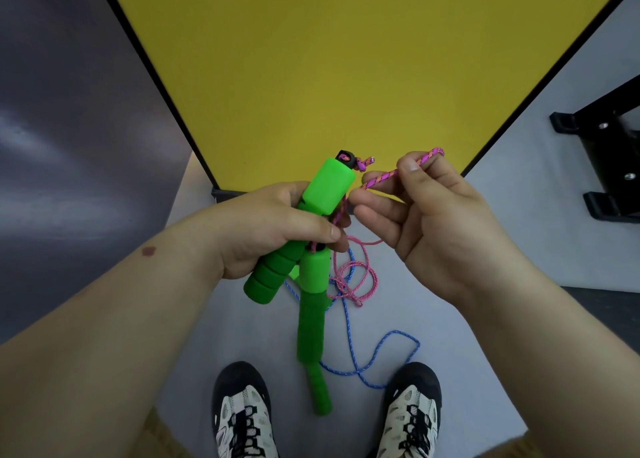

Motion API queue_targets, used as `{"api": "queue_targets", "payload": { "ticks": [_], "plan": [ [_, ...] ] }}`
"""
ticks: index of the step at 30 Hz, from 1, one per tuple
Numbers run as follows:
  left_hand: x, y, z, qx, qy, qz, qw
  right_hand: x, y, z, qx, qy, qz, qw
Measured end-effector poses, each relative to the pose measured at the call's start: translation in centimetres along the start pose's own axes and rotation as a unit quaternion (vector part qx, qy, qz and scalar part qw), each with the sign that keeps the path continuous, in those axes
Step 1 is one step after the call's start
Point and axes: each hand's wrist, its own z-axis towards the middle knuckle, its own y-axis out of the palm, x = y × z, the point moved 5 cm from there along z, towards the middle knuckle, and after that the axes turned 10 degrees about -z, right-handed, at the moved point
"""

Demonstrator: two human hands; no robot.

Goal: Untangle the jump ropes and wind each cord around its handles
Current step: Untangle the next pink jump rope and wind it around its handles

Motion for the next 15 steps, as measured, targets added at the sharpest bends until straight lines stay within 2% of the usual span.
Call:
{"api": "queue_targets", "payload": {
  "ticks": [10, 15],
  "plan": [
    [-0.1, 0.3, -0.2, -0.047, -0.041, -0.114, 0.992, -0.5, -1.0, 0.6, 0.016, -0.013, 0.148, 0.989],
    [-0.4, 0.1, -0.2, -0.045, -0.054, -0.078, 0.994, -1.1, -1.2, 0.4, 0.014, -0.029, 0.175, 0.984]
  ]
}}
